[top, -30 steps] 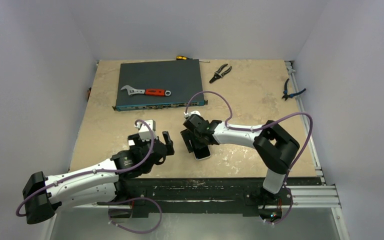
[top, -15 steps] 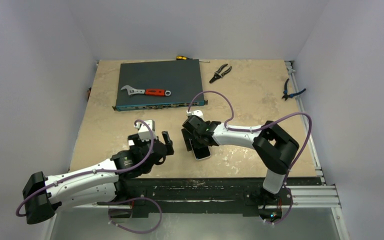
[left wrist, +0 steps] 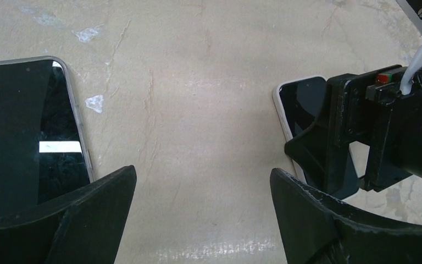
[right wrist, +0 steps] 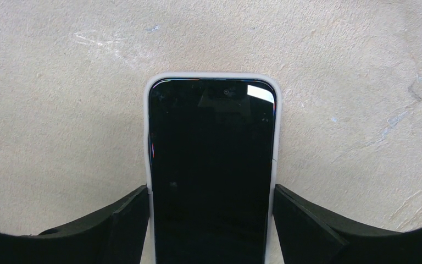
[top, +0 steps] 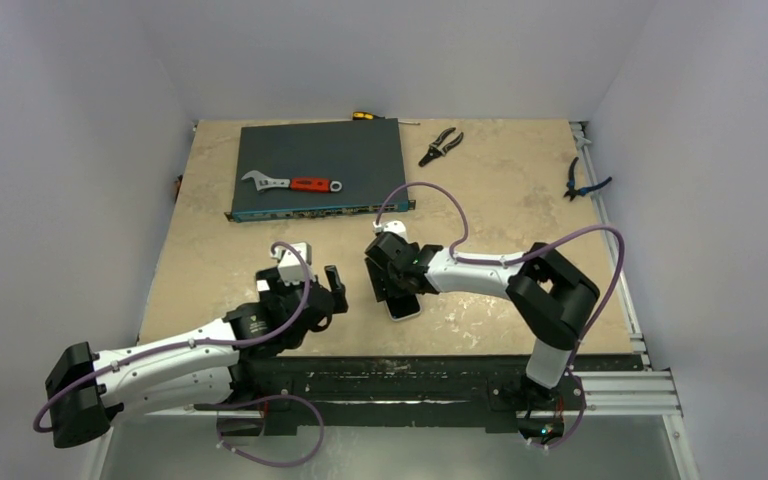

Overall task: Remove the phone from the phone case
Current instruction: Pick up the phone at the center of the board.

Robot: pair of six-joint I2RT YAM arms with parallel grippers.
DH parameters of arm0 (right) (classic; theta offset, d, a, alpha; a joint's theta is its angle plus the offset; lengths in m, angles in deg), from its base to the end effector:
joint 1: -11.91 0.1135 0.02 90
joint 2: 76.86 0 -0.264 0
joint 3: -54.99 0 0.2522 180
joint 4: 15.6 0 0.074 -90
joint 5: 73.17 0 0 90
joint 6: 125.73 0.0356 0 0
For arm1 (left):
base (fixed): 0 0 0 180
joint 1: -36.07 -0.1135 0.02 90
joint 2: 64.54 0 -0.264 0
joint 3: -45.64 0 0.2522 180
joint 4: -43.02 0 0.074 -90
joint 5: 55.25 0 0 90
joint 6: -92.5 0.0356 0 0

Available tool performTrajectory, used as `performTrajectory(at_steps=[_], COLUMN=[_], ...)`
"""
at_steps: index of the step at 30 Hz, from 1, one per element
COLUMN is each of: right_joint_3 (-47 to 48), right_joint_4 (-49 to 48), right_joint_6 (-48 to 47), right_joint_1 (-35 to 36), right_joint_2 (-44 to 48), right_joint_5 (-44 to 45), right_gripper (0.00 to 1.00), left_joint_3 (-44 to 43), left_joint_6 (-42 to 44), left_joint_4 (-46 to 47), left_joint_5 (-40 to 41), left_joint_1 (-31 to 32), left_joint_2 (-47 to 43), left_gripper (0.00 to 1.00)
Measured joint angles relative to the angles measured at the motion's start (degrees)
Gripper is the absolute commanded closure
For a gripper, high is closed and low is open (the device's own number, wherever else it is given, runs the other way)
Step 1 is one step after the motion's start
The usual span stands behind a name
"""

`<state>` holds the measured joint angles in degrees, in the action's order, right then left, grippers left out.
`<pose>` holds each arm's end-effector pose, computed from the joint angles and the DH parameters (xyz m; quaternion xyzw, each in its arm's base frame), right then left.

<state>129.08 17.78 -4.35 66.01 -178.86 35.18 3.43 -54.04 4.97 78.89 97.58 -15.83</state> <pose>0.2140 0.2766 0.1591 -0.1496 0.9454 0.0527 0.2846 0.1016 -0.1352 0.2135 -0.1080 0.8603 -0.1286 0.4814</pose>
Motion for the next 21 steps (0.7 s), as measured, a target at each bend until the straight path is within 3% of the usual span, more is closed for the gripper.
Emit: performTrajectory(at_steps=[6,10,21], right_joint_3=[-1.6,-2.8,-4.2], right_joint_4=[-0.8,1.5,6.7], right_joint_6=[-0.3,-0.8,-4.7], right_joint_1=[0.0,0.0,0.0], right_joint_2=[1.6,3.5,18.8], right_joint_5=[0.0,0.0,-1.6], right_gripper=[0.74,1.0,1.0], left_joint_3=[0.1,0.1,0.0], left_joint_6=[0.6,1.6,5.5], left_joint_4=[1.4,3.9,15.8], left_joint_5=[-0.7,-1.7,-4.9], left_joint_1=[0.0,0.0,-0.4], left_joint_2=[1.1,1.3,-4.0], left_gripper=[0.09,0.08,0.0])
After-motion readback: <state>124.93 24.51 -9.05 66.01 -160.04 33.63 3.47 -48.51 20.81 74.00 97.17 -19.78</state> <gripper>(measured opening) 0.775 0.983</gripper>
